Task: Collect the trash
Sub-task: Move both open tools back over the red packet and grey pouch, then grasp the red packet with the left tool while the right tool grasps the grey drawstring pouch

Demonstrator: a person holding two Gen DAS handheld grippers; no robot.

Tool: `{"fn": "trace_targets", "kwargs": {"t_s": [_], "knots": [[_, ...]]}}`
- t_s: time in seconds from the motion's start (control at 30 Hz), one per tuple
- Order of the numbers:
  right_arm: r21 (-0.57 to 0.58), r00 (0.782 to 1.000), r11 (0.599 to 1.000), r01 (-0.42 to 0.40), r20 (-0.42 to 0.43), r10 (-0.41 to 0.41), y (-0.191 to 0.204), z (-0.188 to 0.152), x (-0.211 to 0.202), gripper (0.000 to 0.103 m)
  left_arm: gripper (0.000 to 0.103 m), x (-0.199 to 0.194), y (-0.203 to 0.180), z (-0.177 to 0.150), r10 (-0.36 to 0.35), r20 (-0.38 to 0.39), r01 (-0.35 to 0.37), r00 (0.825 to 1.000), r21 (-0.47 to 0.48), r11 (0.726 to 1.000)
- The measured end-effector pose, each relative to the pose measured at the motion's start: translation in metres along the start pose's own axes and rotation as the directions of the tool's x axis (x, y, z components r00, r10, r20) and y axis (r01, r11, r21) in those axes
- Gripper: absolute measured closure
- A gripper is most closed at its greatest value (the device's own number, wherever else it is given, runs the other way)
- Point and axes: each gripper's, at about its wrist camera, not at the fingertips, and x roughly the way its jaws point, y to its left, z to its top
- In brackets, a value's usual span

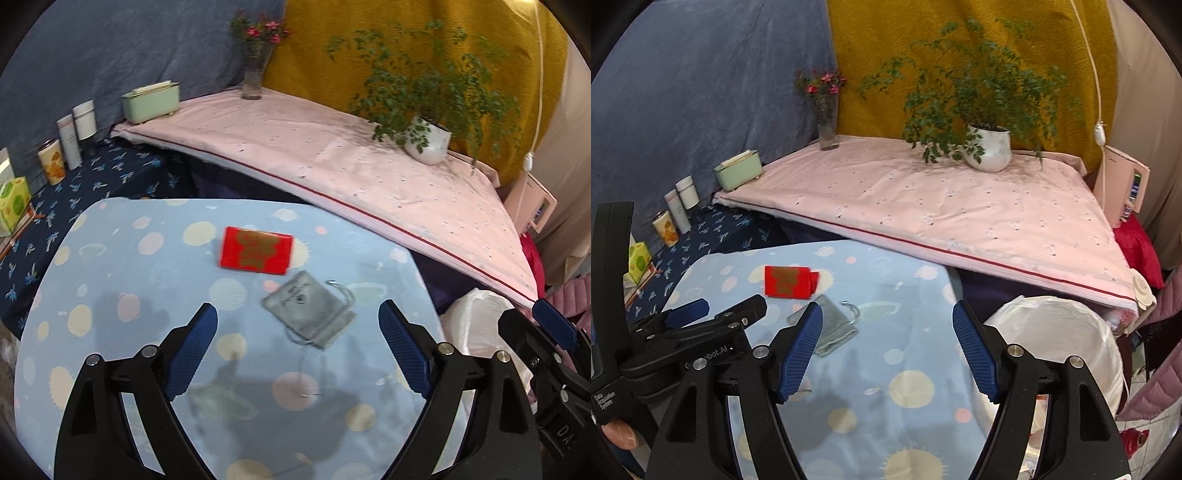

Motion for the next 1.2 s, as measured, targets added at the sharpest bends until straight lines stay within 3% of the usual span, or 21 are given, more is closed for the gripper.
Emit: {"fn": "trace_targets", "kwargs": {"t_s": [0.6, 0.93, 1.2], "knots": [[-0.068, 0.990, 0.995, -0.072, -0.128, 0.063, 0.065, -0.017, 0.068, 0.033, 0.018, 0.027, 0.075, -0.007, 0.088, -0.053, -0.092, 0.995, -0.080, 0.993], [-0.035, 0.974, 0.993, -0.113, -0.199, 0.104, 0.077, -0.029, 0.109, 0.033, 0.017, 0.041, 0.102, -0.010, 0.122, -0.078, -0.130, 0.989, -0.106, 0.986], [0.011, 0.964, 0.996, -0.089, -0.249, 0.089, 0.076, -0.034, 0.150, 0.031, 0.014, 0.055, 0.115, -0.004, 0.136, -0.085, -0.145, 0.987, -0.117, 0.982]]}}
